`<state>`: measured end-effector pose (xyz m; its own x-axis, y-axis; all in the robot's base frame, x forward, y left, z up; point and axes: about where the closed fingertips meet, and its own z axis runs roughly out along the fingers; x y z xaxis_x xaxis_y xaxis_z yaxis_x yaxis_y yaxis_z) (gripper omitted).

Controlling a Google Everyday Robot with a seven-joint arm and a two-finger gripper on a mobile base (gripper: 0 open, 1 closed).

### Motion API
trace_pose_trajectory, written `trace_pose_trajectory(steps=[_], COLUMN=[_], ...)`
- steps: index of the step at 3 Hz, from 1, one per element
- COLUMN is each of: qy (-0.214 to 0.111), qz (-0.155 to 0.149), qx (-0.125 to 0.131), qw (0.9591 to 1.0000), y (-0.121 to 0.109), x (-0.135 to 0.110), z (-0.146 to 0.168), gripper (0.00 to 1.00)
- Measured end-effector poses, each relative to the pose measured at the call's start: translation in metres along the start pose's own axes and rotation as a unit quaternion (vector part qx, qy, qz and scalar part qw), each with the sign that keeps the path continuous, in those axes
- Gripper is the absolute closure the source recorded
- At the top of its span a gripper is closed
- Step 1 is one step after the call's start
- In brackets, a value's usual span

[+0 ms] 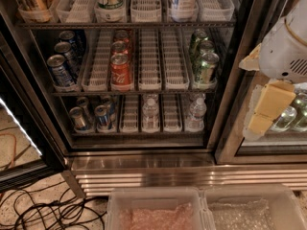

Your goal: Pick redbull can from bottom shelf of fridge

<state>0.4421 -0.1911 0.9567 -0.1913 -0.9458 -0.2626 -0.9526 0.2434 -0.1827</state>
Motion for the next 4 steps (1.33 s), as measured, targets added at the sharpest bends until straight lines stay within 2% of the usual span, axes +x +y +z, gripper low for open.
trace_pose_trajectory(steps=[1,2,3,4], qy=[-0.011,-0.035,-0.054,-0.054], qz=[0.015,0.056,0.079,0.079], qx=[-0.007,-0.031,-0.056,-0.057], qw=[0.9998,0.9973,0.9938,0.9938], y=[0.008,0.017,0.024,0.024], x=[-0.018,-0.051,-0.078,-0.078], z=[0.029,0.087,0.131,0.131], gripper=[0.0,0.0,0.0,0.0])
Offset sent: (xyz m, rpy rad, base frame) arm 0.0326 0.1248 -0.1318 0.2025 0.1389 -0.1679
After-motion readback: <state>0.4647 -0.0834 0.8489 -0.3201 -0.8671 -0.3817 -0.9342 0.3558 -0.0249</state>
